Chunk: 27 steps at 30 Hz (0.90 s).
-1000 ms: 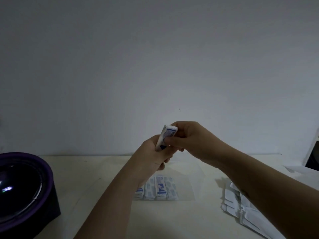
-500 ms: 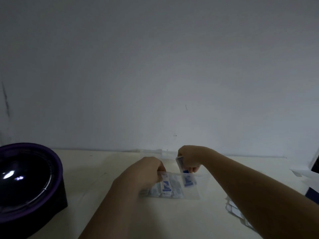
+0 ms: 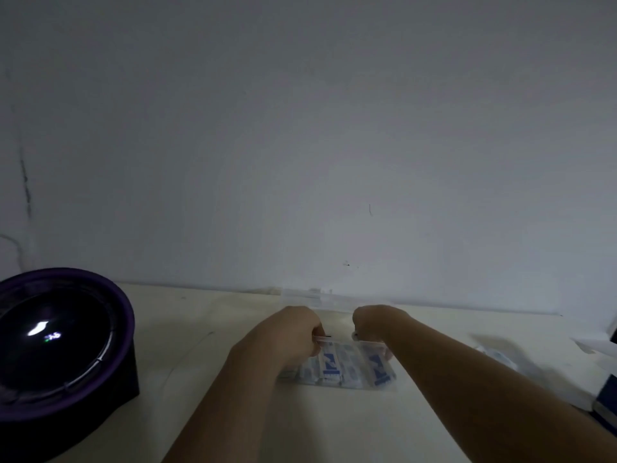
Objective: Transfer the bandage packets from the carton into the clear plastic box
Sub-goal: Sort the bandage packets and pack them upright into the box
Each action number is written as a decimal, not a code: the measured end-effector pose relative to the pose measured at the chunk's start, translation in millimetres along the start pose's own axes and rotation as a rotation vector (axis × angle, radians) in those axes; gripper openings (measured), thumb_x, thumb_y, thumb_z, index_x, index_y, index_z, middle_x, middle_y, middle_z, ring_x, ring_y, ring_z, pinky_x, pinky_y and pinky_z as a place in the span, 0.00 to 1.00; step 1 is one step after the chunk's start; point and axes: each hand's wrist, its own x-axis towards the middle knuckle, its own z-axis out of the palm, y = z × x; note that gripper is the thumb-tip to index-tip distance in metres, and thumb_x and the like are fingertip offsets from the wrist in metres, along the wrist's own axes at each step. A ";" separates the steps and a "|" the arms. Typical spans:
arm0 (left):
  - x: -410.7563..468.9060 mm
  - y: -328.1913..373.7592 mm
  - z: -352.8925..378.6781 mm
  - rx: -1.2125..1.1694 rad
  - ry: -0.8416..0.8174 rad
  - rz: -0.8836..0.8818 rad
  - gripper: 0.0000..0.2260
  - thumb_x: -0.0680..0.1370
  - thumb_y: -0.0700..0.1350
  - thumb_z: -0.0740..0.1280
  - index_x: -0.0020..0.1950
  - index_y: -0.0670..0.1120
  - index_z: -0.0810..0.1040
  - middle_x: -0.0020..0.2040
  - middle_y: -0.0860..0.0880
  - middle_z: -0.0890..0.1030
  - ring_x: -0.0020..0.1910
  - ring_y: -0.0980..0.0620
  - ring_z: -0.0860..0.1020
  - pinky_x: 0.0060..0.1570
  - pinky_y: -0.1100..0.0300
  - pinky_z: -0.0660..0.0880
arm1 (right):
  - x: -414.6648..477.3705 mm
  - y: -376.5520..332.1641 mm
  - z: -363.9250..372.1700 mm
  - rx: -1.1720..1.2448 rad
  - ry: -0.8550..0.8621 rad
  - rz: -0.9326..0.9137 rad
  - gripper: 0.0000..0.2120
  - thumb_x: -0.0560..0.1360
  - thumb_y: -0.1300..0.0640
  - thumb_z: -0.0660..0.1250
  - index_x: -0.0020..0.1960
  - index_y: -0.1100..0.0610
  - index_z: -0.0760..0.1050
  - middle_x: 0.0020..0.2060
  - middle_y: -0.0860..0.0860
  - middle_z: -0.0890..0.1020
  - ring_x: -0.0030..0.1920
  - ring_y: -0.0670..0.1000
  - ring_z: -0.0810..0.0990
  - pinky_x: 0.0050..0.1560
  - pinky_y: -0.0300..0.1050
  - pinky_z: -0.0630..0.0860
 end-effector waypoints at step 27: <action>-0.1 1.4 -0.1 0.015 0.014 -0.002 0.12 0.78 0.40 0.63 0.61 0.43 0.78 0.59 0.44 0.79 0.57 0.48 0.77 0.45 0.65 0.68 | 13.7 12.7 -4.9 0.201 -0.297 0.080 0.18 0.74 0.61 0.68 0.62 0.67 0.72 0.59 0.59 0.79 0.54 0.58 0.82 0.56 0.50 0.78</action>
